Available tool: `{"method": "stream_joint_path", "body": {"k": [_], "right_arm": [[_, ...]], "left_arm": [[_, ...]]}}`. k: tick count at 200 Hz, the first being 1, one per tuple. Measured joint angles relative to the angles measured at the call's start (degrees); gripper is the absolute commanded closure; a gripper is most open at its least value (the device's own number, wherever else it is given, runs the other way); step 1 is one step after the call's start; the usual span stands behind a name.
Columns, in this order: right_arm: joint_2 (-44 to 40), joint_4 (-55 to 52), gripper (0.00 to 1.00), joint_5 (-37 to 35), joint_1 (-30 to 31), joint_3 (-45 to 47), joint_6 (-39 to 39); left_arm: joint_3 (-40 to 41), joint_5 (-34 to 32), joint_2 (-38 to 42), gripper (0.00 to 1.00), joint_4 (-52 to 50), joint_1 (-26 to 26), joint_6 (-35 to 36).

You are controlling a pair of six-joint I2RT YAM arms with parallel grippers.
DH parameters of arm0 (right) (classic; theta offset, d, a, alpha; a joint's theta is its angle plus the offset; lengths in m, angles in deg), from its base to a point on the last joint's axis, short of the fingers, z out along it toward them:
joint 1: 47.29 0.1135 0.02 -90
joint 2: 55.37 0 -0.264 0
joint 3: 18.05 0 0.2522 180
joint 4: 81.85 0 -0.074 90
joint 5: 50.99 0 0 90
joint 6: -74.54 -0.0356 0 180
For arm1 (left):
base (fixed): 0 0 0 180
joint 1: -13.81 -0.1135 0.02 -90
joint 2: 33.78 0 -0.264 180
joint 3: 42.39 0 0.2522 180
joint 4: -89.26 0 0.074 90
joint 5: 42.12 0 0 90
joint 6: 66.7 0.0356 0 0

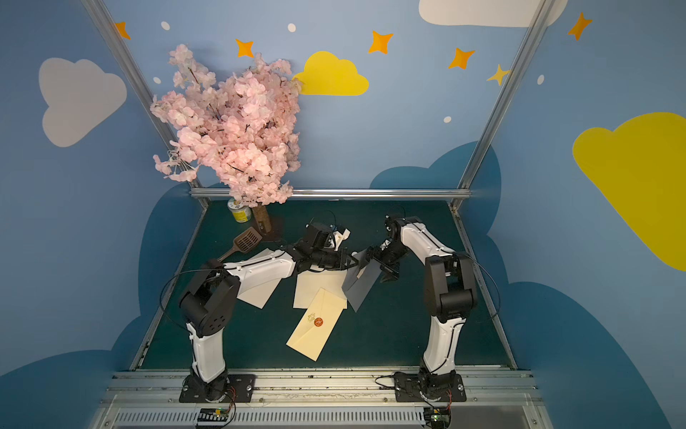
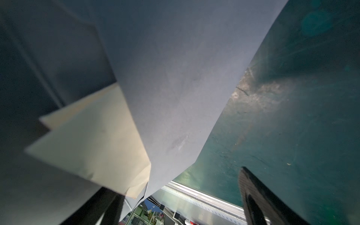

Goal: Fold the letter paper in half and place it into the envelope
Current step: Place the letter paper in the envelope, then place the envelope at the center of the board.

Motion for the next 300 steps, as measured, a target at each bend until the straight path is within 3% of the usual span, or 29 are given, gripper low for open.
{"method": "stream_joint_path", "body": {"k": [73, 199, 253, 300], "right_arm": [[-0.7, 0.2, 0.11, -1.5, -1.1, -0.2, 1.0], [5.4, -0.9, 0.11, -3.0, -2.5, -5.9, 2.0], [-2.5, -1.8, 0.11, -3.0, -2.8, -6.1, 2.1], [-6.8, -1.8, 0.11, -2.4, -3.4, -5.8, 2.0]], "left_arm": [[0.0, 0.2, 0.0, 0.97, 0.7, 0.0, -0.4], [-1.0, -0.4, 0.1, 0.97, -1.2, 0.0, -1.0], [-5.0, -3.8, -0.5, 0.97, -4.2, 0.0, -1.4], [-0.2, -6.2, -1.6, 0.97, 0.4, -0.4, -6.3]]}}
